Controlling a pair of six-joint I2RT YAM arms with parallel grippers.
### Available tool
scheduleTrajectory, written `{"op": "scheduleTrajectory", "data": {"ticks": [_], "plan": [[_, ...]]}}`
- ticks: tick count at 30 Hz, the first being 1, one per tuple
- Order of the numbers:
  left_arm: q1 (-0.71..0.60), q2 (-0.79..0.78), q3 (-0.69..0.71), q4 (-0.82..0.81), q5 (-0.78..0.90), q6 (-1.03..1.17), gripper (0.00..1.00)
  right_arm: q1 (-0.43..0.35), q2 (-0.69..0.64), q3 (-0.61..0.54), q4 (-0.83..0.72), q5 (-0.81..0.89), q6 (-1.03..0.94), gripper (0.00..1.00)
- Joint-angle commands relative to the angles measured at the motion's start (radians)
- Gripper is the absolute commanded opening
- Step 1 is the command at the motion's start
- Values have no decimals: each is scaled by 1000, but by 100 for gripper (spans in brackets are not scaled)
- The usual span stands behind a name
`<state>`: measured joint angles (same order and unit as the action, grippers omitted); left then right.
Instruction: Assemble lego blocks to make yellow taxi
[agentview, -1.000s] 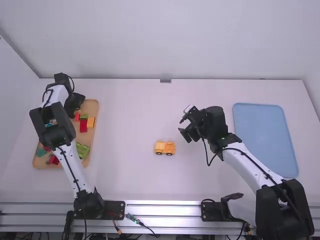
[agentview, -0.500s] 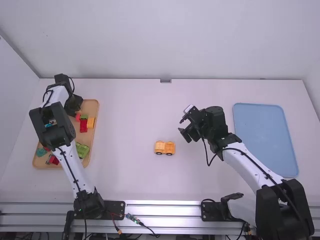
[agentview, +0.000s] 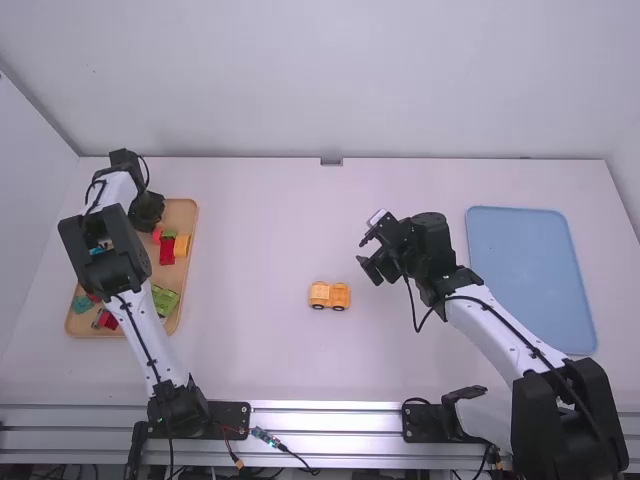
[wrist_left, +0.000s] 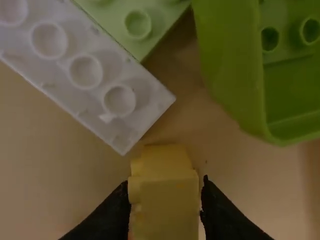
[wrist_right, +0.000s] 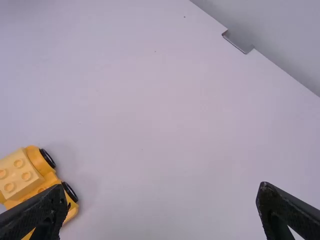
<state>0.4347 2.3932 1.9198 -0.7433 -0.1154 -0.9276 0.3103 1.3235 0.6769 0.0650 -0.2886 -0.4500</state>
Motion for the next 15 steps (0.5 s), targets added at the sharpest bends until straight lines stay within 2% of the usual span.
{"op": "scheduleTrajectory", "data": {"ticks": [1, 2, 3, 10, 15], "plan": [[-3, 10, -10, -7, 24, -6, 26, -1, -21, 31, 1, -2, 4, 99], [-3, 10, -10, -7, 24, -7, 17, -3, -21, 31, 1, -1, 3, 99], [-3, 10, -10, -7, 25, -8, 15, -3, -21, 31, 1, -1, 3, 99], [-3, 10, -10, -9, 30, -6, 19, -3, -21, 31, 2, -1, 4, 99], [-3, 10, -5, -5, 97, 93, 11, -1, -21, 31, 6, -2, 4, 99]]}}
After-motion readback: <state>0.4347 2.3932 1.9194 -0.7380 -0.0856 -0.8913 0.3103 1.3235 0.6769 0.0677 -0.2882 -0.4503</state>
